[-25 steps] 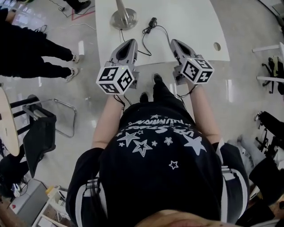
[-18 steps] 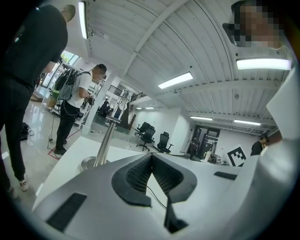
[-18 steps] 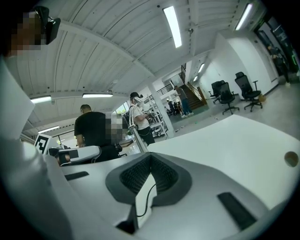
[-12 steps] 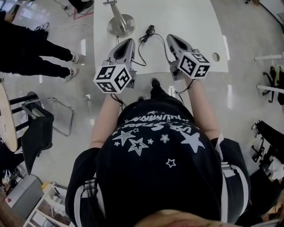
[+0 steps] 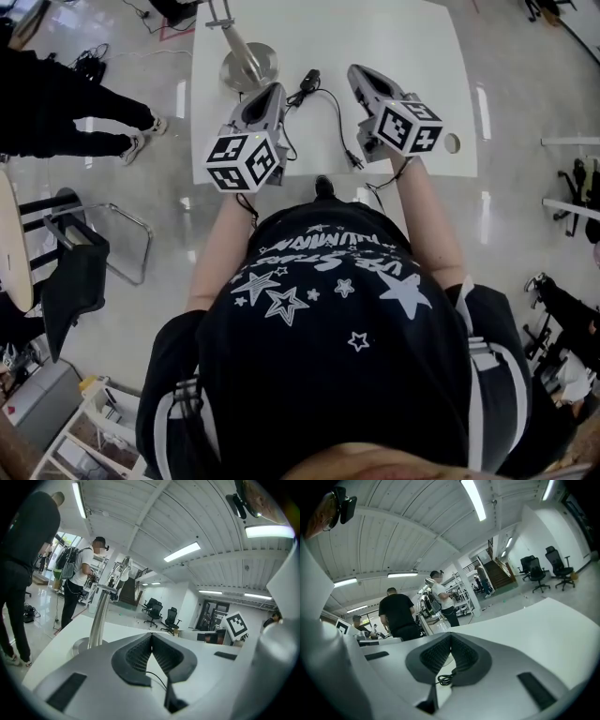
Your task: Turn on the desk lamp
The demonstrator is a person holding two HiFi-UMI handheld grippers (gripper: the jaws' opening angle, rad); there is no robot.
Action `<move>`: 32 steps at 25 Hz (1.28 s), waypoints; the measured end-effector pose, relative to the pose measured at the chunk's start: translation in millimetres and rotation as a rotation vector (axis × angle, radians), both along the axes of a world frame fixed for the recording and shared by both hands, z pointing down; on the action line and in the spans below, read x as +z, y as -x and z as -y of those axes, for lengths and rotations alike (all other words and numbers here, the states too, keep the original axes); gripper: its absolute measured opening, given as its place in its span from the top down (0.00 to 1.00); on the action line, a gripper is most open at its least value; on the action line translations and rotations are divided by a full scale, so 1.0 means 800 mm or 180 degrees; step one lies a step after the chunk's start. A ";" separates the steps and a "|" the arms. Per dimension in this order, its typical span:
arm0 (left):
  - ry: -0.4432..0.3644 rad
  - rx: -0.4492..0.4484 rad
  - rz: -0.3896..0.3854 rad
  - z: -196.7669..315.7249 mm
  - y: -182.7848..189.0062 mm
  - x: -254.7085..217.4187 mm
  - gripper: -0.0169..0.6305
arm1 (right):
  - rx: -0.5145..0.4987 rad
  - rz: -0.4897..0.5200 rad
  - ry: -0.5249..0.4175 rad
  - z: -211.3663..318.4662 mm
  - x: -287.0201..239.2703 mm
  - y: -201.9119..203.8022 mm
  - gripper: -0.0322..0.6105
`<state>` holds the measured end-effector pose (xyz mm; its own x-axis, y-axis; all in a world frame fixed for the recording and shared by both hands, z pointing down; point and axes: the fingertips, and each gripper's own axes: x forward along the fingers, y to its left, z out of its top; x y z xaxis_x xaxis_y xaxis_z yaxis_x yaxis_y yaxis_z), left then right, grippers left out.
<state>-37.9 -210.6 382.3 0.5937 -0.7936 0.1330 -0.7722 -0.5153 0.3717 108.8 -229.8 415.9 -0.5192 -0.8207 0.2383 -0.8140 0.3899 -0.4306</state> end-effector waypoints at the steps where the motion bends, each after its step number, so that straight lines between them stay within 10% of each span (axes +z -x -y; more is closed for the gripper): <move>1: 0.0013 -0.0012 0.0023 0.003 -0.003 0.004 0.96 | -0.0019 0.0000 0.0009 0.005 0.001 -0.002 0.95; 32: 0.0607 0.0346 0.1077 0.048 -0.072 0.147 0.84 | -0.0504 0.0022 0.0458 0.062 0.069 -0.009 0.95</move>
<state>20.0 -249.4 500.1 0.5702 -0.6709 0.4741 -0.8122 -0.5471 0.2026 116.0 -279.5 470.8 -0.6411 -0.6866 0.3430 -0.7442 0.4469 -0.4964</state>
